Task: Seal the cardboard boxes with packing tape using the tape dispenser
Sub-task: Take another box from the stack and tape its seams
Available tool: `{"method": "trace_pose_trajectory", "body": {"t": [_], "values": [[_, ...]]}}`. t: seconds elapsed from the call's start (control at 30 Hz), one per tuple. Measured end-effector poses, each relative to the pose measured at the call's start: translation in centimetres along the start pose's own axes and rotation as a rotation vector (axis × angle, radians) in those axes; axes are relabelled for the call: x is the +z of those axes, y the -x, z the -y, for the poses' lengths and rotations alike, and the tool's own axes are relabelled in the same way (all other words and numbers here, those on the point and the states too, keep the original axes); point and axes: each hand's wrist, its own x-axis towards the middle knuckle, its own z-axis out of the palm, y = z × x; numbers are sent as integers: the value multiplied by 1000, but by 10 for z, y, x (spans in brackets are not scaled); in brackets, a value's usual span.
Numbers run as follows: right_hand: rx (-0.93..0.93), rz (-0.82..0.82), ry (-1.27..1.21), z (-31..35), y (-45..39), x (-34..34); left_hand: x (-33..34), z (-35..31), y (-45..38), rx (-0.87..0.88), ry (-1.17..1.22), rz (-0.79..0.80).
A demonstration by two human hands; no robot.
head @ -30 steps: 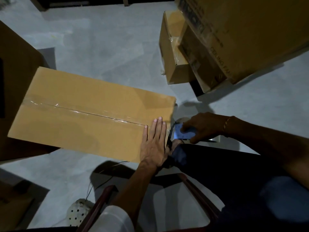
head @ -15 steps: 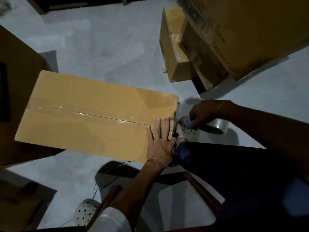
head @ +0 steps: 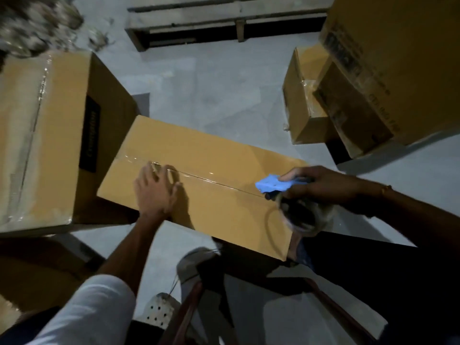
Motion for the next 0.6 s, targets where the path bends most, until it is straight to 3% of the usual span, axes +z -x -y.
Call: {"method": "trace_pose_trajectory", "body": {"t": [0.2,0.3,0.4,0.5,0.6], "values": [[68,54,-463,-28,16,99,-29,65,-49,-53,-20,57],[217,23,-719,-61,24,149,-38,75,-71,-275,189,49],[234,1,-639,-75,20,169,-33,92,-82,-426,426,79],[147,-129,-593,-69,0,167,-23,107,-72,-375,345,100],[55,-249,-601,-58,-17,160,-17,116,-47,-461,436,119]]}}
